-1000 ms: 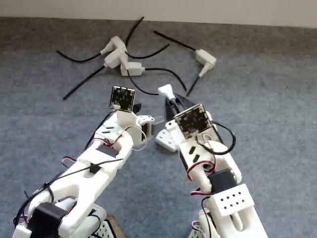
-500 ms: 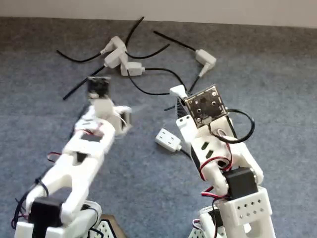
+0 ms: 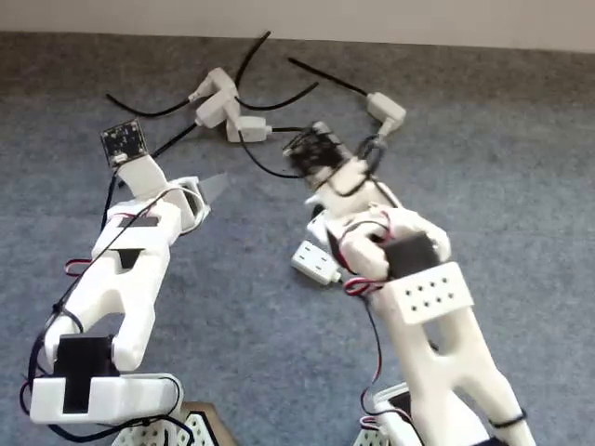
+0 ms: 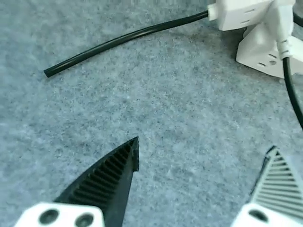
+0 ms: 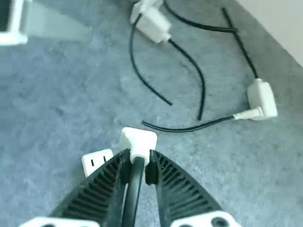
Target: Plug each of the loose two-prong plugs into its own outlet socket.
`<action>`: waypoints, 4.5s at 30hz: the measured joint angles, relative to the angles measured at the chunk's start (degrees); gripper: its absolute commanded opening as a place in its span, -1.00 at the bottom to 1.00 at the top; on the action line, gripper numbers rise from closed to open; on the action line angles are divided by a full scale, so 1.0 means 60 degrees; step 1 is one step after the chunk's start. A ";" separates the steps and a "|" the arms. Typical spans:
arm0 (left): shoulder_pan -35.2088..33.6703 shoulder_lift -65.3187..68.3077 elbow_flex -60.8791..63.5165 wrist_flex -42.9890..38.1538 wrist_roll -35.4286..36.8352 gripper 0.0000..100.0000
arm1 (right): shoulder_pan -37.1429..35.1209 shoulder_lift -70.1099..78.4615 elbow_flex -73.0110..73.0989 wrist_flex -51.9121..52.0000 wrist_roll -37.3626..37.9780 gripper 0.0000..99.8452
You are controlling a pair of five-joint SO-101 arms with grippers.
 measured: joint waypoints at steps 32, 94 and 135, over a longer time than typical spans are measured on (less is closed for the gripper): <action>-0.0044 0.0015 0.0000 0.0000 0.0000 -0.21 | -0.0952 0.1641 0.1597 -0.0967 0.3165 -0.99; 0.0044 0.0015 0.0000 0.0000 0.0000 -0.21 | -0.0425 0.1495 0.1597 -0.0879 0.2447 -0.99; 0.0044 0.0015 0.0000 0.0000 0.0000 -0.21 | -0.2681 0.1172 0.3355 -0.1538 0.2447 -0.64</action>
